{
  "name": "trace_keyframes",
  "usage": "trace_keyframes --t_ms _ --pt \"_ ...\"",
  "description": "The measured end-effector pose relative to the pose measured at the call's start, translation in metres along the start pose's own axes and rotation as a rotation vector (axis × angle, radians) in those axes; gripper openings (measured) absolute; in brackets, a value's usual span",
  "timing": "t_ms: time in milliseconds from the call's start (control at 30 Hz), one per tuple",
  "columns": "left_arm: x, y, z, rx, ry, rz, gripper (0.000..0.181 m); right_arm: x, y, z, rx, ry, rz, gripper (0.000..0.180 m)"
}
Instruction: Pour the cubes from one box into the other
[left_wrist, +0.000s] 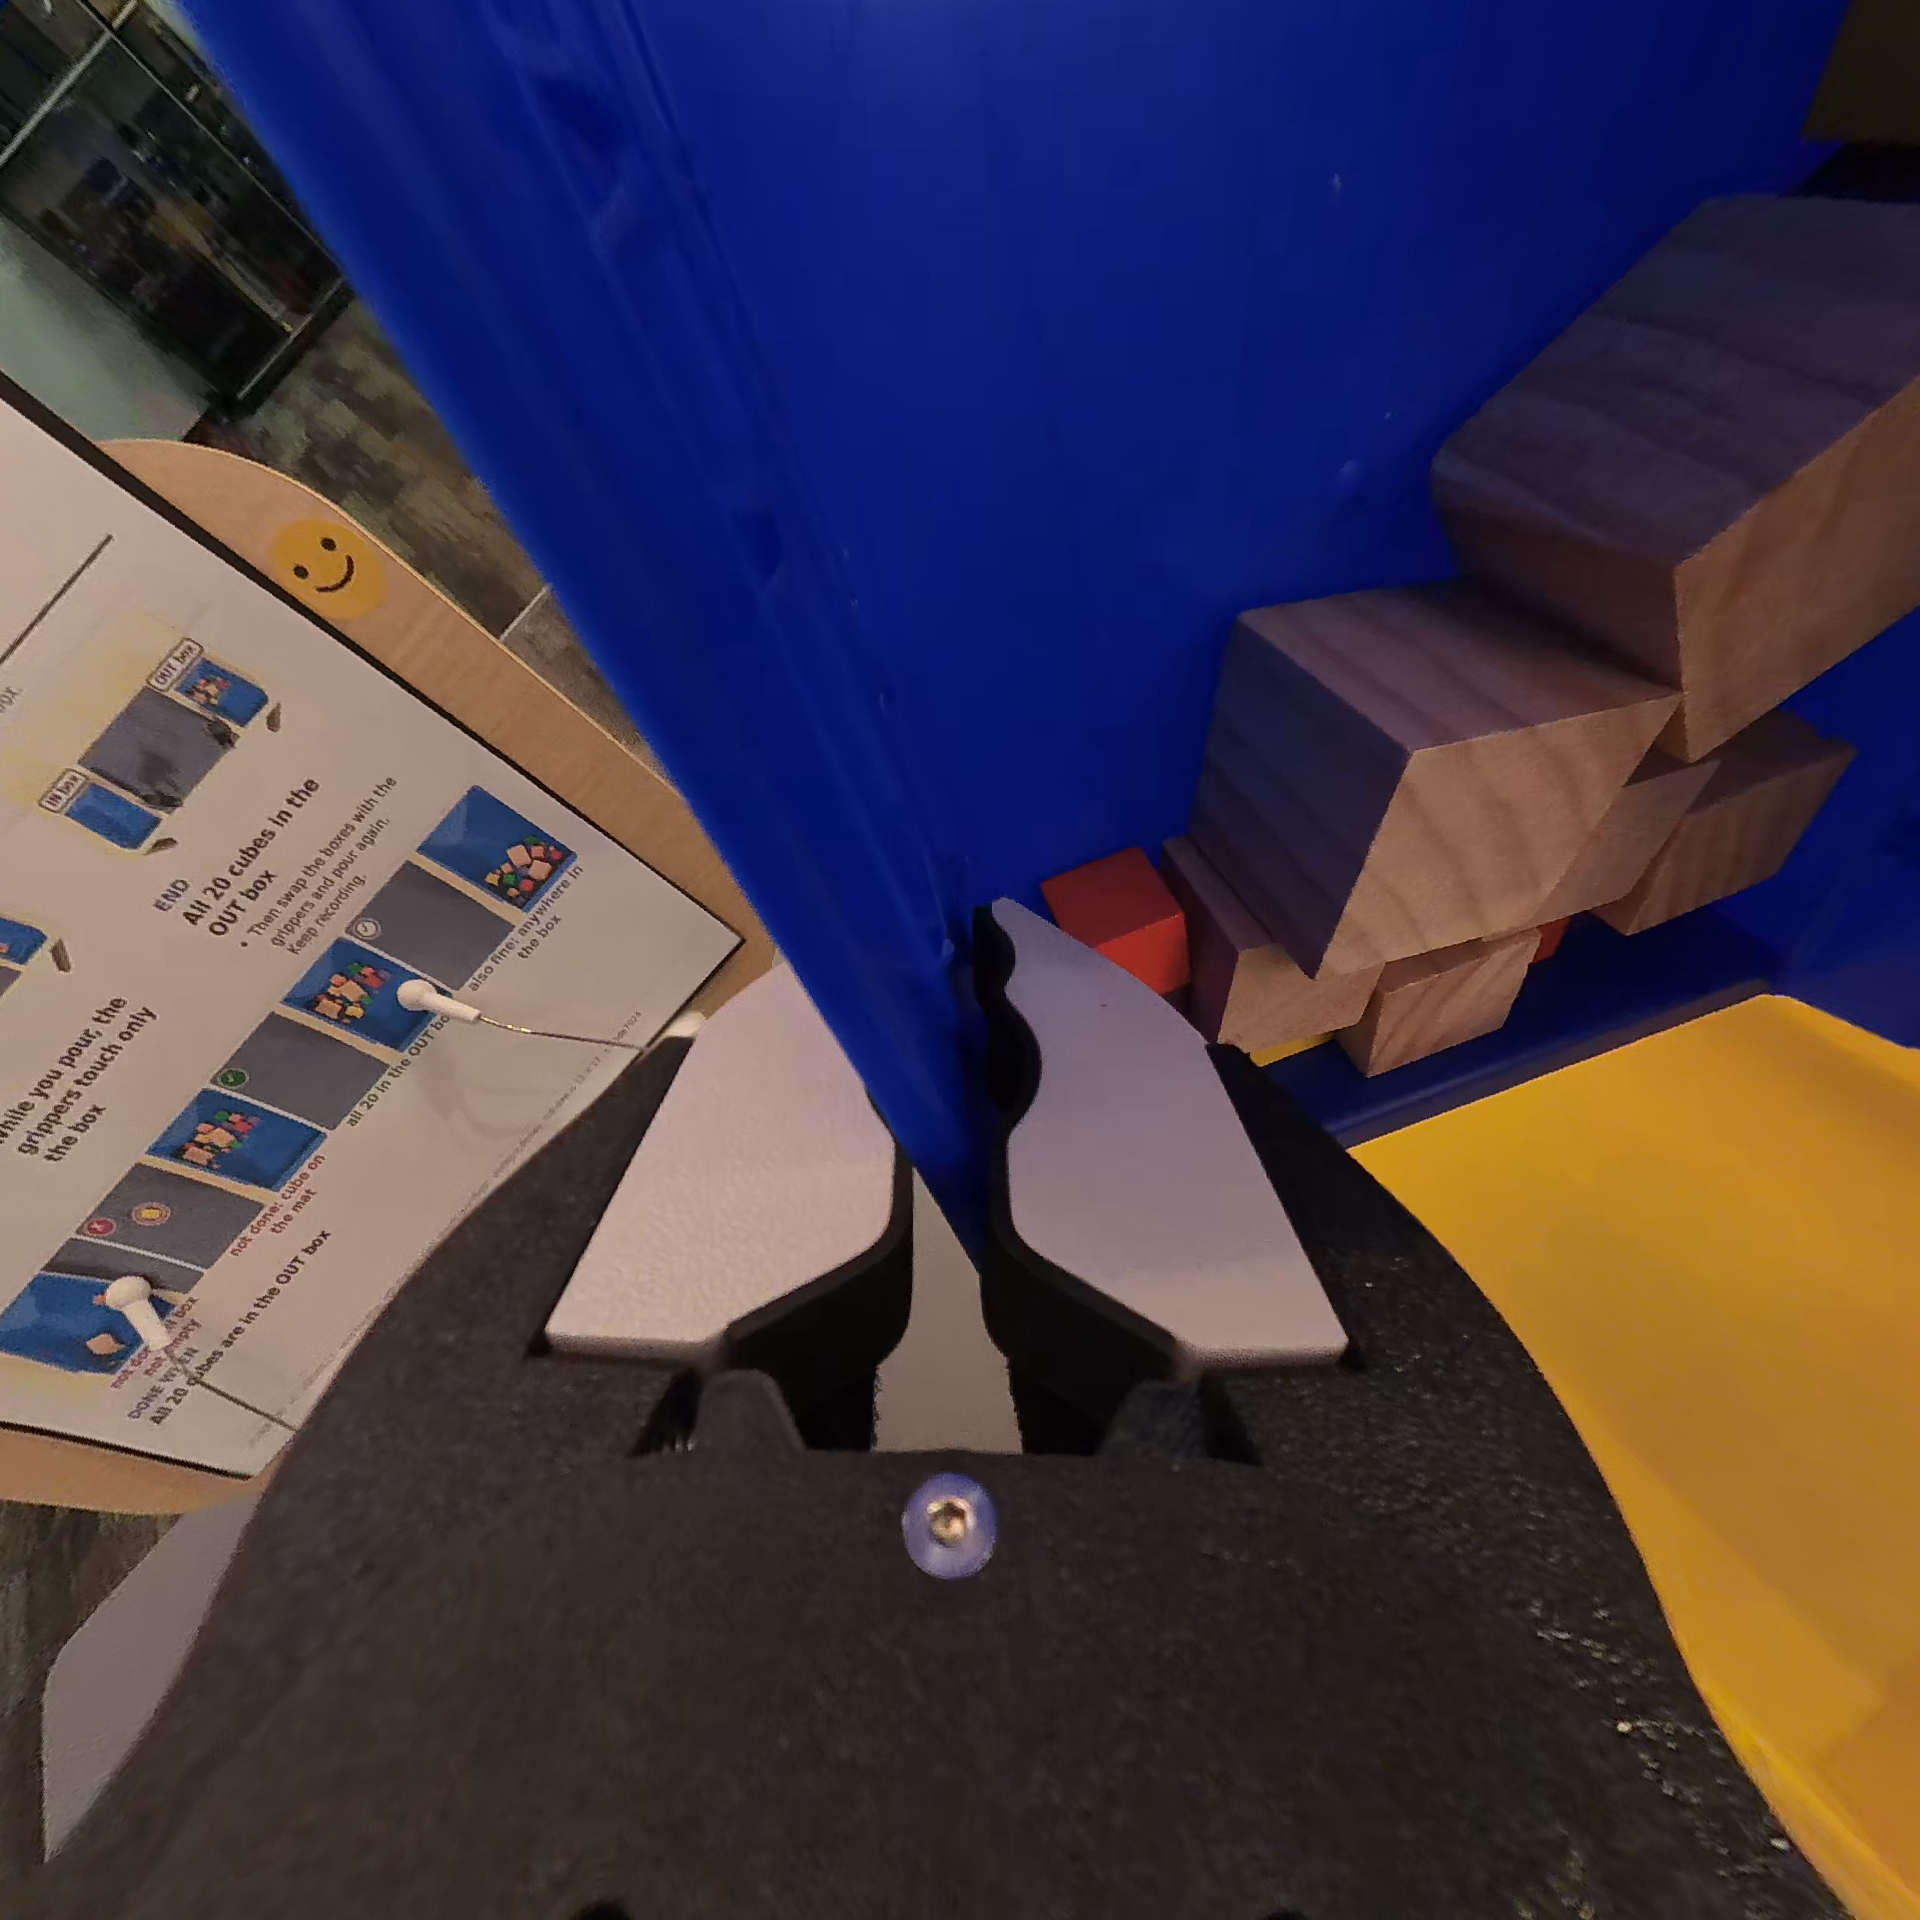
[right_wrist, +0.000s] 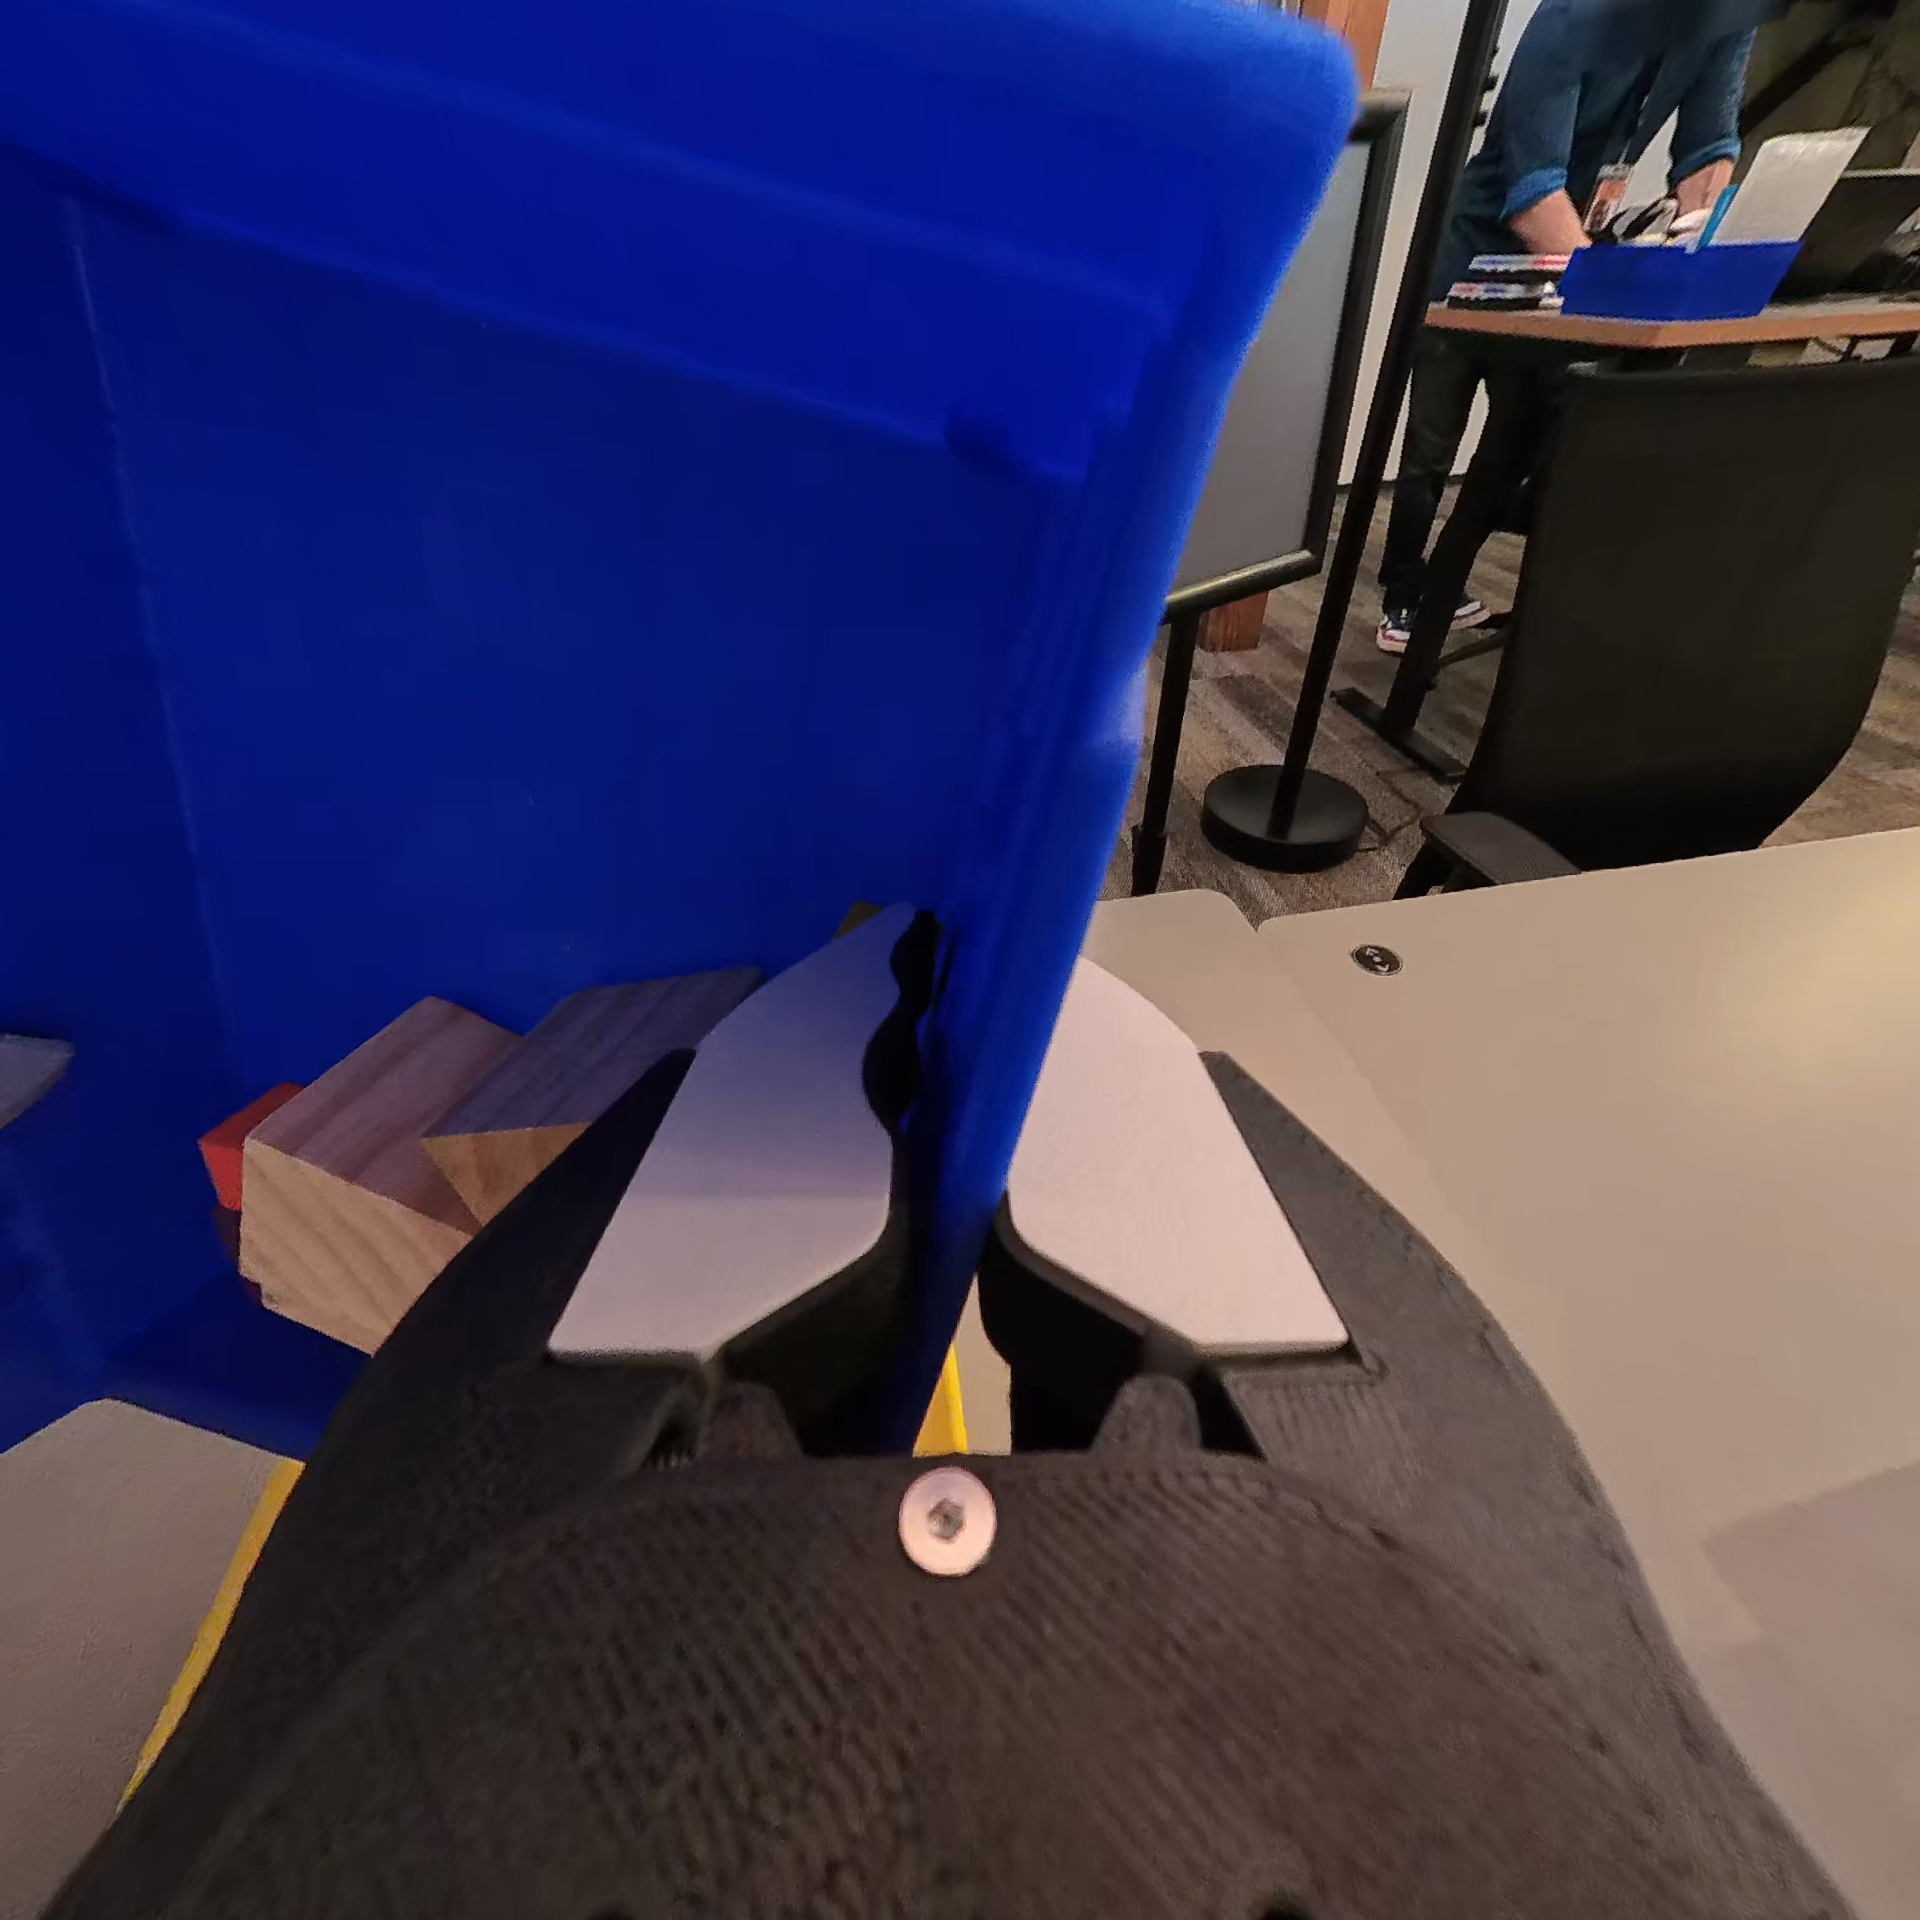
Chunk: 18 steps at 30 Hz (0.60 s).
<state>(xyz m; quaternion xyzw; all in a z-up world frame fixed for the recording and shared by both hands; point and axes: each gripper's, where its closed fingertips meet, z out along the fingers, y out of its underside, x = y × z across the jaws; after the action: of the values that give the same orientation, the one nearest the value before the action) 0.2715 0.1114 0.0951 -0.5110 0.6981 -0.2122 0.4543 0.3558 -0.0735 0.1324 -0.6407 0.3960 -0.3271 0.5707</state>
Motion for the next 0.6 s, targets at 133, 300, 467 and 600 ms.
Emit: trace_keyframes --t_ms 133,300,467,600 --pt "0.001 -0.004 0.001 0.030 0.002 0.013 0.008 0.003 -0.004 -0.004 0.036 0.015 -0.001 0.005" --pt "0.000 -0.008 -0.001 0.057 -0.014 0.052 0.008 0.005 -0.002 -0.007 0.076 0.020 0.024 0.005" --pt "0.002 -0.012 0.000 0.079 -0.010 0.068 0.008 0.008 -0.002 -0.012 0.089 0.037 0.024 0.005" --pt "0.001 -0.006 0.005 0.046 -0.017 0.068 0.008 0.007 0.003 -0.004 0.076 0.020 0.035 0.006"
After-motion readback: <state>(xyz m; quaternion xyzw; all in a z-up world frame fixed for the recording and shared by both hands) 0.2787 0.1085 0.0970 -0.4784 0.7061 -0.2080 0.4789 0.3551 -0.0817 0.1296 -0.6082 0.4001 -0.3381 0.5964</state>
